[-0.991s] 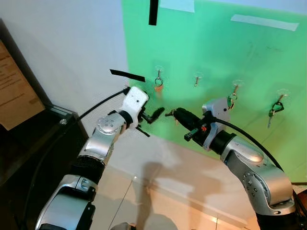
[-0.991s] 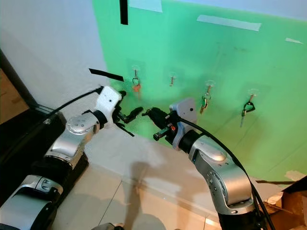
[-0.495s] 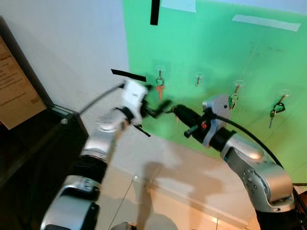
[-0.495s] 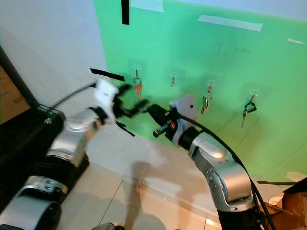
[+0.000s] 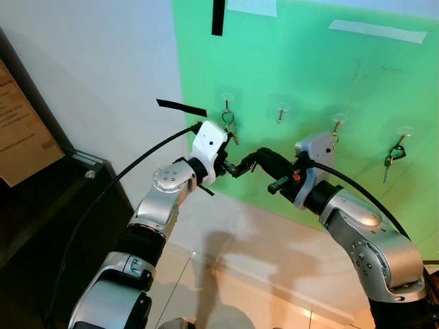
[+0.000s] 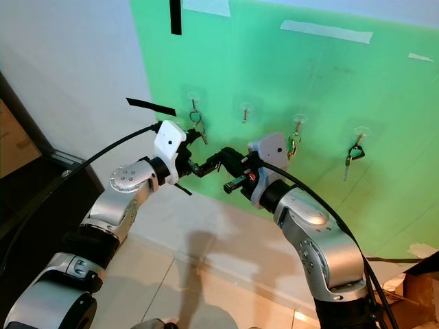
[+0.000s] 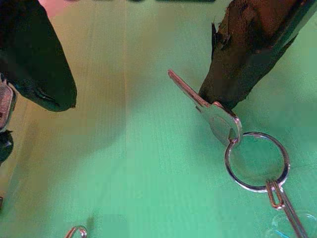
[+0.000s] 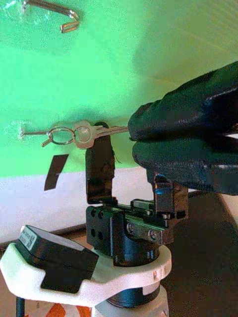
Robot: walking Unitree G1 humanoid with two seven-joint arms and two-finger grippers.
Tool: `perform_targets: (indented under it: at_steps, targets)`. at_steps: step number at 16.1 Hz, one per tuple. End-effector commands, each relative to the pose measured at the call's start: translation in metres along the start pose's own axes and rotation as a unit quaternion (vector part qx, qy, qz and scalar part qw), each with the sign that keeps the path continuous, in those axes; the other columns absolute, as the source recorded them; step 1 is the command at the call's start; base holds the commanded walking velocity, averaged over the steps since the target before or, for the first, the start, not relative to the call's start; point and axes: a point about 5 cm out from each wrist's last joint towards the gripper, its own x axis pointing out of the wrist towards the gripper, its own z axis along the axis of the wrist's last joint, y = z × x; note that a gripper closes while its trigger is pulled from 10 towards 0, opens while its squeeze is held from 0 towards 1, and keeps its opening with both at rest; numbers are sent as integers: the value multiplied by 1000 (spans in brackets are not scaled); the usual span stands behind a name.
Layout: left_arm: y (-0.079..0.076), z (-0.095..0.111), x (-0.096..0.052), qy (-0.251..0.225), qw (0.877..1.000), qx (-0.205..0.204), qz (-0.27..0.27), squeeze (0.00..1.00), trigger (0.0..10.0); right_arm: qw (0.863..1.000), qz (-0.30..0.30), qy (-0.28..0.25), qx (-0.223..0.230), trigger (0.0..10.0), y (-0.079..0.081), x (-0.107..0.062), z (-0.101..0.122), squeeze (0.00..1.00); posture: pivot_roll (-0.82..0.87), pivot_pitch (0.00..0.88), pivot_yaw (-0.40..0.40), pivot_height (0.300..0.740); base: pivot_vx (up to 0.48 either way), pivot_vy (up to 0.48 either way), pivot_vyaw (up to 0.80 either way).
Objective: Hang keys on a hook
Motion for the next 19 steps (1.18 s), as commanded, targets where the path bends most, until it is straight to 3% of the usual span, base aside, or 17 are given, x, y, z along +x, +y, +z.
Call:
perform_targets:
  at_steps: [1, 6, 9, 11, 16, 18, 19]
  targets:
    - [-11, -1, 6, 11, 999, 15, -32, 0, 10000, 1000, 21, -19, -4, 10000, 9, 3, 9, 0, -132, 0, 57, 740, 0, 0, 0]
    - [-24, -5, 10, 18, 998, 32, -53, 0, 10000, 1000, 22, -22, 5, 10000, 11, 6, 8, 0, -131, 0, 55, 740, 0, 0, 0]
    - [-22, -5, 10, 17, 998, 32, -47, 0, 10000, 1000, 19, -22, 7, 10000, 11, 5, 8, 0, -134, 0, 57, 740, 0, 0, 0]
    - [-8, -5, 1, 16, 999, 31, -17, 0, 10000, 1000, 10, -21, 10, 10000, 7, 3, 8, 0, -133, 0, 57, 740, 0, 0, 0]
    - [36, -6, -43, 8, 997, 18, 79, 0, 10000, 997, 2, -47, 65, 10000, -10, -10, 12, 0, -127, 0, 50, 740, 0, 0, 0]
    - [45, -2, -55, -7, 996, 2, 93, 0, 10000, 994, 26, -60, 93, 10000, -13, -17, 15, 0, -124, 0, 45, 740, 0, 0, 0]
    - [45, 0, -64, -12, 997, -2, 77, 0, 10000, 987, 77, -81, 117, 10000, -11, -25, 20, 0, -120, 0, 39, 740, 0, 0, 0]
